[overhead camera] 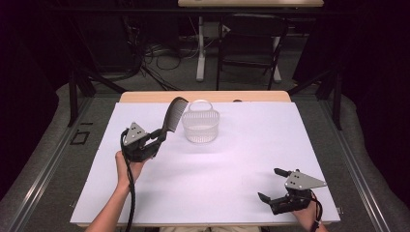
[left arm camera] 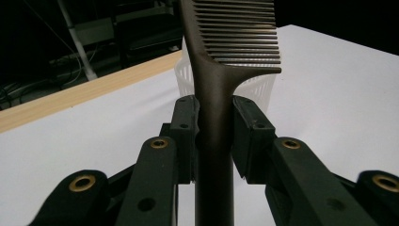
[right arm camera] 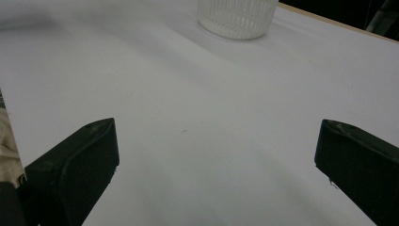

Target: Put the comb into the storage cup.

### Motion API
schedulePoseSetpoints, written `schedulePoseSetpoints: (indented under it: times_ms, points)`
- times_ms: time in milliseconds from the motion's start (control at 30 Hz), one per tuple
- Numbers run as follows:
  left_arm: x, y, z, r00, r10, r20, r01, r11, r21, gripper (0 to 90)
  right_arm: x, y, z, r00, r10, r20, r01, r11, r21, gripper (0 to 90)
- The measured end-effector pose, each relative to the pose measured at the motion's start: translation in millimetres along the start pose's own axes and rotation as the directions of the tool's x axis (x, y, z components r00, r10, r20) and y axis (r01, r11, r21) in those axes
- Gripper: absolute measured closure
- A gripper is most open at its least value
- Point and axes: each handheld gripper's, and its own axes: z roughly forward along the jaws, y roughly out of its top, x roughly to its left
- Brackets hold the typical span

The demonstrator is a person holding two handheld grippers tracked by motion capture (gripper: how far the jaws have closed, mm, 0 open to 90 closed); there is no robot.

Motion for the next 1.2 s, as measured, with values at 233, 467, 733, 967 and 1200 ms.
schedulePoseSetpoints:
  times_ms: [233,467,733,967,1200]
  points:
    - [-0.2,9.5,2.4,0.9999,0.013,-0.008,-0.013,0.9996,-0.024,71.9,-0.9,-0.4,1.3,1.0000,0.003,0.002,-0.003,1.000,0.004,0.0]
    - [-1.6,18.8,6.8,0.9998,0.020,-0.006,-0.020,0.9990,-0.041,71.9,0.9,0.4,0.3,1.0000,-0.005,0.000,0.005,1.000,0.006,0.0]
    - [-3.2,25.0,13.3,0.9996,0.028,-0.002,-0.028,0.9984,-0.049,71.9,-0.2,-0.5,1.2,1.0000,0.003,0.002,-0.003,1.000,0.010,0.0]
    - [-4.3,32.6,17.6,0.9993,0.036,-0.006,-0.037,0.9978,-0.055,71.9,-0.2,-0.7,1.6,1.0000,0.003,0.003,-0.003,1.000,0.011,0.0]
    - [-4.3,42.4,23.4,0.9991,0.043,-0.007,-0.043,0.9968,-0.067,71.8,0.1,-0.4,0.6,1.0000,-0.001,0.004,0.001,1.000,0.008,0.0]
